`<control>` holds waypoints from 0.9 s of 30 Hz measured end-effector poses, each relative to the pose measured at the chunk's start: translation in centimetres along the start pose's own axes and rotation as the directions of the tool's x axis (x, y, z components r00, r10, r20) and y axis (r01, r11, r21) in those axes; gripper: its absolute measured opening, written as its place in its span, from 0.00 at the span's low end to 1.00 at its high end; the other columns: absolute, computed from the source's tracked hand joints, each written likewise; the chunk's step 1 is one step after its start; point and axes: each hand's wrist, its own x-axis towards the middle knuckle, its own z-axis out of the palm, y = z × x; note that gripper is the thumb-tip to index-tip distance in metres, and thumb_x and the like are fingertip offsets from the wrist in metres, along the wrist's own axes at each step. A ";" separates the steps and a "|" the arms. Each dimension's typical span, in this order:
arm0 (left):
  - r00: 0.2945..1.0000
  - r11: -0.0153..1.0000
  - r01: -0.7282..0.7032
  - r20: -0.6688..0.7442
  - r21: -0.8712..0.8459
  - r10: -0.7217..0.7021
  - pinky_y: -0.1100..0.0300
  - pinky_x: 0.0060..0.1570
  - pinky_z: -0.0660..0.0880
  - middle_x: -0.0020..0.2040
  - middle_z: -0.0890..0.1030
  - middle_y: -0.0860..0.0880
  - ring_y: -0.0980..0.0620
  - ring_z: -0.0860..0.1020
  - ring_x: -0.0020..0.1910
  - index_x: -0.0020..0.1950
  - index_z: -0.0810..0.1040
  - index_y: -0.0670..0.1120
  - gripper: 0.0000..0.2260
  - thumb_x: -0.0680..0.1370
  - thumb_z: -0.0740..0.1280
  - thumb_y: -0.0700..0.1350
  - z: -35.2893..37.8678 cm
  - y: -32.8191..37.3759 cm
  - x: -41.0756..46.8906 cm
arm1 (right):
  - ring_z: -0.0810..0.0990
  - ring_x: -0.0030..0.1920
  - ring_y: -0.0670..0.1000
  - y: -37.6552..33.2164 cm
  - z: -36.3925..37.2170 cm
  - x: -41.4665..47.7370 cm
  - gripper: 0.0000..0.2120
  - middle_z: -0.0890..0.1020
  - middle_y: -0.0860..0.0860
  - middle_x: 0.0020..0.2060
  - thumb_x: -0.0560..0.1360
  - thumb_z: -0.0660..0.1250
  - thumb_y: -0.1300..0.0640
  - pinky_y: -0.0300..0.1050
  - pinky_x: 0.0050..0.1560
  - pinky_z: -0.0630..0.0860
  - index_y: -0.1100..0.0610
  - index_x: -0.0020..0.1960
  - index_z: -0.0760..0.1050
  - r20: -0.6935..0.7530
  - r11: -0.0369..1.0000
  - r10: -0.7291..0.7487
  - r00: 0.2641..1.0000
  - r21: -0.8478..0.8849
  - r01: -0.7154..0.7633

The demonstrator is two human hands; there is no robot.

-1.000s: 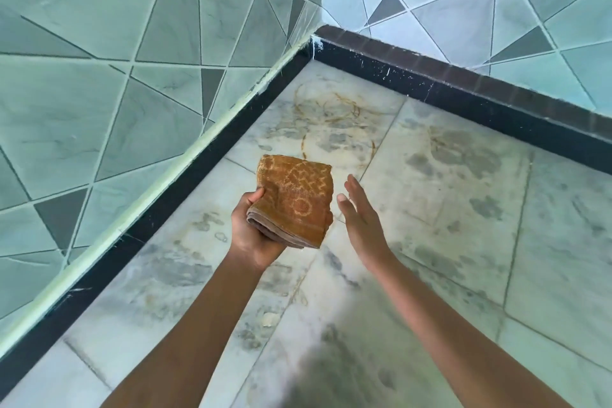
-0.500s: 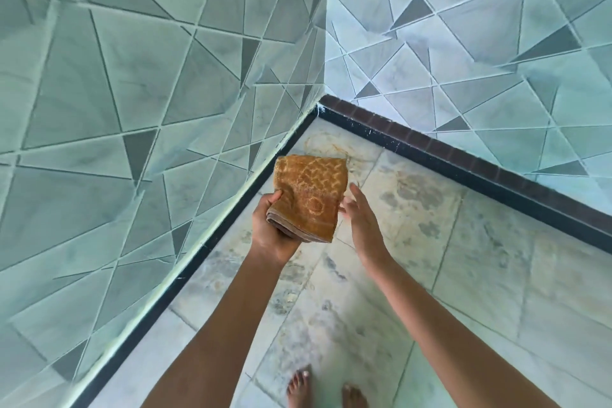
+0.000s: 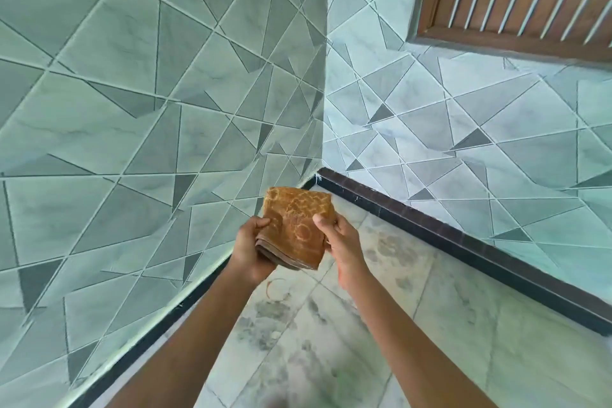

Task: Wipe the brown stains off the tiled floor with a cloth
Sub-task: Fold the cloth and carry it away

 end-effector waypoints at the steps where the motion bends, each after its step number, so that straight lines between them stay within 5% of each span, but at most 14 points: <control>1: 1.000 0.999 -0.018 -0.009 0.027 0.018 0.52 0.42 0.74 0.39 0.84 0.42 0.45 0.83 0.37 0.47 0.77 0.41 0.15 0.77 0.54 0.47 0.9 -0.7 -1.5 | 0.83 0.49 0.49 -0.4 -1.2 -1.4 0.15 0.84 0.51 0.48 0.65 0.73 0.54 0.45 0.52 0.79 0.53 0.51 0.78 0.014 1.000 -0.001 1.000 0.021 0.001; 6: 0.990 0.949 -0.076 -0.088 0.306 0.108 0.48 0.50 0.78 0.52 0.83 0.42 0.43 0.81 0.50 0.59 0.76 0.42 0.15 0.76 0.67 0.48 4.0 -3.6 -7.0 | 0.82 0.49 0.53 -1.9 -5.5 -6.2 0.20 0.83 0.56 0.49 0.71 0.71 0.67 0.44 0.50 0.80 0.61 0.62 0.73 0.054 0.998 -0.056 0.997 0.006 0.055; 9: 0.968 0.903 -0.143 -0.132 0.405 0.213 0.44 0.58 0.76 0.52 0.83 0.42 0.43 0.81 0.53 0.61 0.76 0.43 0.19 0.71 0.73 0.43 4.6 -4.8 -9.8 | 0.82 0.52 0.55 -2.1 -6.5 -8.4 0.27 0.82 0.57 0.49 0.71 0.73 0.61 0.51 0.56 0.77 0.49 0.66 0.67 0.024 0.987 -0.107 0.994 -0.117 0.109; 13: 0.958 0.910 -0.222 -0.097 0.351 0.271 0.43 0.61 0.73 0.54 0.82 0.41 0.41 0.79 0.56 0.58 0.76 0.44 0.15 0.73 0.69 0.37 5.1 -5.8 -13.1 | 0.81 0.51 0.52 -2.7 -5.9 -10.7 0.18 0.82 0.53 0.50 0.70 0.74 0.54 0.52 0.55 0.78 0.50 0.58 0.74 0.035 0.942 -0.173 0.984 -0.287 0.176; 16: 0.947 0.890 -0.278 -0.049 0.362 0.316 0.45 0.57 0.75 0.52 0.81 0.41 0.42 0.79 0.52 0.59 0.75 0.44 0.14 0.75 0.66 0.33 5.2 -5.7 -14.9 | 0.81 0.51 0.55 -2.6 -5.0 -11.8 0.16 0.82 0.54 0.49 0.68 0.75 0.55 0.53 0.55 0.78 0.57 0.53 0.77 -0.016 0.963 -0.107 0.994 -0.250 0.100; 22: 0.941 0.886 -0.320 0.001 0.335 0.339 0.49 0.51 0.78 0.52 0.81 0.41 0.43 0.80 0.50 0.60 0.74 0.43 0.15 0.75 0.65 0.31 3.1 -5.9 -17.5 | 0.81 0.42 0.52 -2.6 -3.1 -14.4 0.09 0.83 0.56 0.43 0.68 0.75 0.58 0.38 0.38 0.74 0.61 0.44 0.79 -0.060 0.979 0.016 0.998 -0.204 -0.028; 27: 0.941 0.915 -0.321 -0.031 0.244 0.338 0.50 0.46 0.79 0.51 0.80 0.42 0.45 0.80 0.49 0.58 0.71 0.46 0.20 0.70 0.70 0.32 0.7 -6.7 -19.2 | 0.81 0.44 0.56 -2.1 -1.4 -16.5 0.09 0.83 0.56 0.42 0.67 0.76 0.59 0.52 0.50 0.79 0.55 0.41 0.76 -0.084 0.940 -0.183 0.980 -0.306 0.150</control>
